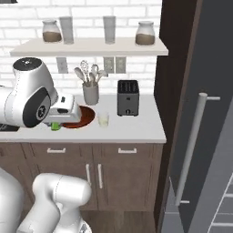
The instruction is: Grab a lemon wedge from the fridge and one ice cube from the ice bowl, and put them in the glass of lemonade.
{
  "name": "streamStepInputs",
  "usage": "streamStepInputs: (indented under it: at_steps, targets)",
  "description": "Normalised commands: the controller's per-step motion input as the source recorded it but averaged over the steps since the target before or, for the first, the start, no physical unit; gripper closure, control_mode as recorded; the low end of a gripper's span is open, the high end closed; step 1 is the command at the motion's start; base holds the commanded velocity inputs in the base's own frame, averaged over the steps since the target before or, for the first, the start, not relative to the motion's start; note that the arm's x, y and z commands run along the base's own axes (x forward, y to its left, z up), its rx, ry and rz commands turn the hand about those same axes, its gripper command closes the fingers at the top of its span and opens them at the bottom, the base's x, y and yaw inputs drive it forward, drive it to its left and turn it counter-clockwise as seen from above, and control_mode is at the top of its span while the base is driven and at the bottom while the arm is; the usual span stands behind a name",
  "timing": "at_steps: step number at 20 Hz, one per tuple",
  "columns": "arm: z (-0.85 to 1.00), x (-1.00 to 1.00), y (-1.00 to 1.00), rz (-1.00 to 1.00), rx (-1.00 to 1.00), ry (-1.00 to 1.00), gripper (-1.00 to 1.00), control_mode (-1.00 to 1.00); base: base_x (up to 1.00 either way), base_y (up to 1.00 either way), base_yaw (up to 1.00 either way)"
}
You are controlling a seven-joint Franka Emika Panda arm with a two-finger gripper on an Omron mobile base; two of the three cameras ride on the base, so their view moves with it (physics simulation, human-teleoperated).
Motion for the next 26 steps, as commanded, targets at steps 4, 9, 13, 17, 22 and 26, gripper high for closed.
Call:
streamStepInputs:
  at_steps: [4,9,13,17,22,26]
  targets:
    - [0.0,0.0,0.0,0.0,0.0,0.0,1.0,1.0,0.19,0.25,-0.15]
    - [0.0,0.0,0.0,0.0,0.0,0.0,1.0,1.0,0.66,0.37,-0.21]
    - [0.0,0.0,0.0,0.0,0.0,0.0,1.0,1.0,0.81,0.28,-0.23]
    - [0.0,0.0,0.0,0.0,0.0,0.0,1.0,1.0,0.86,0.03,-0.14]
    - [0.0,0.0,0.0,0.0,0.0,0.0,1.0,1.0,0.4,-0.01,-0.04]
    - [0.0,0.0,0.0,0.0,0.0,0.0,1.0,1.0,0.0,0.01,0.0]
